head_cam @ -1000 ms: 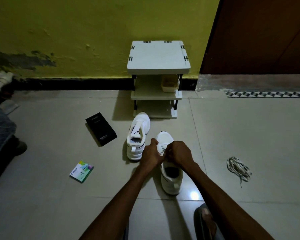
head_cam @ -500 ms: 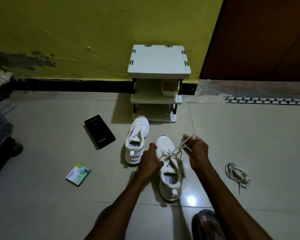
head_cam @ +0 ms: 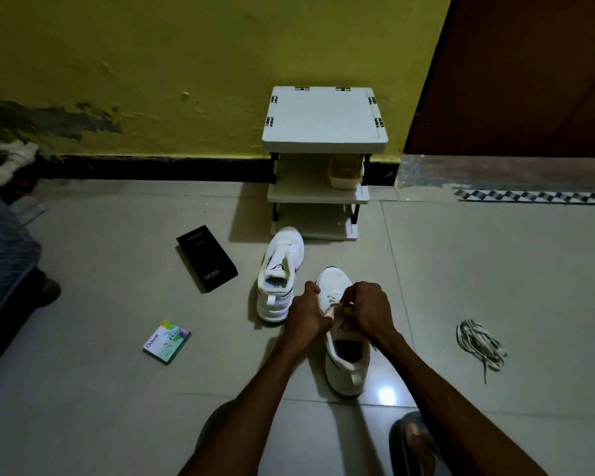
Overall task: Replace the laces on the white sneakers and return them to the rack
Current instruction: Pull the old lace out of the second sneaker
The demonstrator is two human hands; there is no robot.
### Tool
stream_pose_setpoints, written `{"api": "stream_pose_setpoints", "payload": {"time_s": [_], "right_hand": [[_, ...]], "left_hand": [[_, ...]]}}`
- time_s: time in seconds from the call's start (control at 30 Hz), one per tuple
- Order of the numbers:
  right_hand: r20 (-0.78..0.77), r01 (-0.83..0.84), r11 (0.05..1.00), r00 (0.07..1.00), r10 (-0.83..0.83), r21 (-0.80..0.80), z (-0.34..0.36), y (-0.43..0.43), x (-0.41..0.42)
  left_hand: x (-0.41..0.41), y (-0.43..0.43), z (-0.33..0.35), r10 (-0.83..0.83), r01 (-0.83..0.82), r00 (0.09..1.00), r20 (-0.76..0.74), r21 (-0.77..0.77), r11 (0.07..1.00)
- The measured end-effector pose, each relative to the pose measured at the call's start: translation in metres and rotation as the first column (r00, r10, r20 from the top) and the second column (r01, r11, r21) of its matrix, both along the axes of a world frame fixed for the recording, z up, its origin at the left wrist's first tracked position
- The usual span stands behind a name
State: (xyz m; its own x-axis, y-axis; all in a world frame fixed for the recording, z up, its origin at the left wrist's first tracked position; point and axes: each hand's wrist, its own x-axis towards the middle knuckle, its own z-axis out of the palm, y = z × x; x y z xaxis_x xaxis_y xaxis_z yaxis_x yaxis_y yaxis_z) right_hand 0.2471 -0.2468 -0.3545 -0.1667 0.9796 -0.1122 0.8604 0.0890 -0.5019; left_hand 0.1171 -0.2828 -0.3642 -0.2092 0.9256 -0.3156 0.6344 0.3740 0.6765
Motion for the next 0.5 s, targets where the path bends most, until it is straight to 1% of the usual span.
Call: {"api": "stream_pose_setpoints", "payload": {"time_s": [0.03,0.07,0.1,0.13,0.17,0.2,0.23,0.27,0.3,0.33,0.4,0.43,0.47,0.5], "right_hand": [[-0.146,0.115,0.993,0.983,-0.111,0.017,0.000,0.001,0.005],[-0.314,0.277,0.961,0.911,-0.269,-0.021,0.004,0.001,0.010],[-0.479,0.449,0.883,0.750,-0.456,-0.137,0.006,0.003,0.015],[-0.582,0.569,0.749,0.499,-0.642,-0.339,0.009,0.005,0.018],[-0.599,0.575,0.598,0.220,-0.770,-0.558,0.009,0.006,0.020],[-0.565,0.494,0.488,-0.007,-0.825,-0.719,0.008,0.005,0.021],[-0.520,0.385,0.430,-0.166,-0.838,-0.816,0.008,0.005,0.020],[-0.495,0.288,0.427,-0.229,-0.838,-0.857,0.005,0.002,0.018],[-0.508,0.234,0.459,-0.241,-0.827,-0.857,0.001,-0.001,0.016],[-0.550,0.217,0.509,-0.224,-0.805,-0.833,-0.001,-0.006,0.013],[-0.566,0.219,0.530,-0.165,-0.807,-0.819,-0.004,-0.004,0.011],[-0.578,0.177,0.553,-0.166,-0.799,-0.814,-0.002,-0.003,0.011],[-0.579,0.110,0.569,-0.218,-0.786,-0.815,0.002,-0.002,0.012],[-0.592,0.071,0.592,-0.215,-0.777,-0.803,0.006,-0.002,0.012]], "left_hand": [[0.000,0.000,0.000,-0.013,0.014,1.000,-0.012,0.002,1.000],[0.001,0.000,0.000,-0.021,0.021,1.000,-0.022,0.005,1.000],[0.001,0.000,0.000,-0.023,0.024,0.999,-0.031,0.005,1.000],[0.002,0.000,0.000,-0.023,0.023,0.999,-0.034,0.007,1.000],[0.003,0.000,-0.001,-0.020,0.020,0.999,-0.033,0.005,1.000],[0.003,0.000,-0.003,-0.018,0.018,1.000,-0.026,0.003,1.000],[0.003,0.000,-0.004,-0.016,0.016,1.000,-0.017,0.002,1.000],[0.003,-0.001,-0.006,-0.011,0.011,1.000,-0.015,0.003,1.000],[0.003,-0.001,-0.006,0.000,0.000,1.000,-0.014,0.005,1.000],[0.004,-0.002,-0.007,0.014,-0.014,1.000,-0.010,0.010,1.000],[0.006,-0.003,-0.008,0.053,-0.053,0.999,0.003,0.010,0.999],[0.007,-0.003,-0.008,0.072,-0.072,0.997,0.007,0.007,0.997],[0.008,-0.003,-0.008,0.087,-0.087,0.996,0.009,0.008,0.996],[0.009,-0.004,-0.009,0.099,-0.099,0.995,0.013,0.011,0.995]]}}
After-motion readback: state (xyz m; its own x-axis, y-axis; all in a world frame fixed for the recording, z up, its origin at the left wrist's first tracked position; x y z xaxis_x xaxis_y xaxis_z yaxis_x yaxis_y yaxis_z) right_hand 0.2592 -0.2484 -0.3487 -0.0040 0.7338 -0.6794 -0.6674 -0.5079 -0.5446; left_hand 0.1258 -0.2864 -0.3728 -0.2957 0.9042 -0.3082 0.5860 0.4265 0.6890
